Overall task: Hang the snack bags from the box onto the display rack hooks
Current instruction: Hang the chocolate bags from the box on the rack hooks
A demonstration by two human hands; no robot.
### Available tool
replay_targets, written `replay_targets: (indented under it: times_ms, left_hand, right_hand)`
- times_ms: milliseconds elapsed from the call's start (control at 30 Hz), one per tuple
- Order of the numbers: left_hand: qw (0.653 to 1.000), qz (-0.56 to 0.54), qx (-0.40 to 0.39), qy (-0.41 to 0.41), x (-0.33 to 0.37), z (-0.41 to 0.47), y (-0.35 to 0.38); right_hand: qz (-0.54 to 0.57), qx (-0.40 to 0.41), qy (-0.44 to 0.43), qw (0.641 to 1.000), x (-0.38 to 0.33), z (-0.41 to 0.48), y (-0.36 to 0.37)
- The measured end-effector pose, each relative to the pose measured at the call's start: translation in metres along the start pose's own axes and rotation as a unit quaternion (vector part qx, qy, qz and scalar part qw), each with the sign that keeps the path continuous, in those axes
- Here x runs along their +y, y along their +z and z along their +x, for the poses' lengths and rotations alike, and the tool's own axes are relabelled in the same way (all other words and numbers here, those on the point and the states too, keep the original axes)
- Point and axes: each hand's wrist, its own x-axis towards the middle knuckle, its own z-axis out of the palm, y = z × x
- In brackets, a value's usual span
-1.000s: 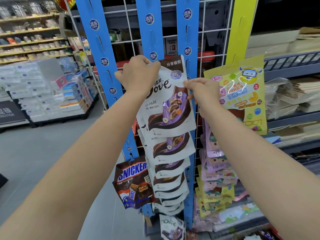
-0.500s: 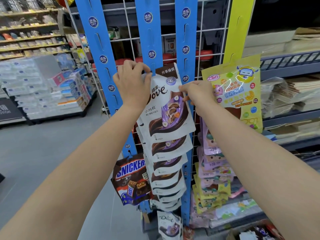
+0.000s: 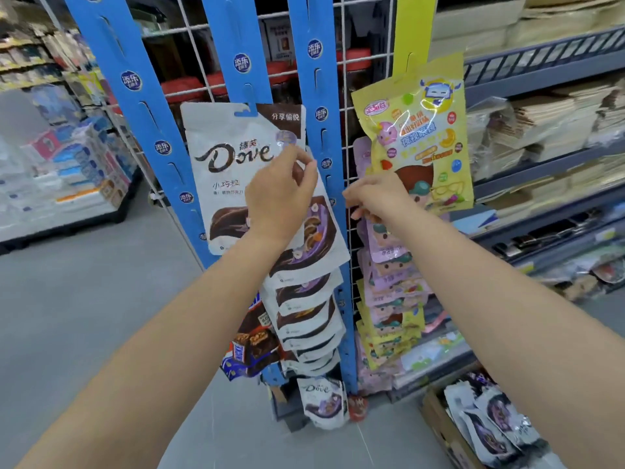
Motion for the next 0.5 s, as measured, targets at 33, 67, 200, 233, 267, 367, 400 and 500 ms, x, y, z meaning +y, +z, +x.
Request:
replay_targets:
  times_ms: [33, 67, 200, 233, 267, 367, 400, 500]
  left_hand:
    - [1.0, -0.013, -0.023, -0.004, 0.003, -0.005, 0.006]
    - [0.999, -0.027, -0.045, -0.007, 0.007, -0.01, 0.014]
    - [0.988, -0.08, -0.128, -0.018, 0.026, -0.031, 0.056]
    - [0.985, -0.094, -0.142, -0.015, 0.032, -0.038, 0.067]
    - [0.982, -0.107, -0.156, -0.016, 0.039, -0.045, 0.08]
    - [0.968, -0.123, -0.212, -0.047, 0.061, -0.071, 0.121]
    - [0.962, -0.119, -0.241, -0.055, 0.07, -0.081, 0.136]
    - [0.916, -0.087, -0.388, -0.052, 0.1, -0.12, 0.19]
  right_hand:
    - [0.01, 0.005, 0.001, 1.0, 0.007, -0.002, -0.004]
    - [0.013, 0.01, 0.003, 1.0, 0.016, -0.006, -0.008]
    - [0.001, 0.046, 0.034, 0.998, 0.063, -0.018, -0.034]
    - [-0.001, 0.057, 0.048, 0.997, 0.077, -0.022, -0.041]
    - [0.001, 0.066, 0.067, 0.996, 0.092, -0.027, -0.05]
    - [0.022, 0.087, 0.127, 0.988, 0.139, -0.04, -0.079]
    - [0.019, 0.09, 0.146, 0.985, 0.155, -0.044, -0.091]
    - [0.012, 0.105, 0.192, 0.976, 0.205, -0.054, -0.136]
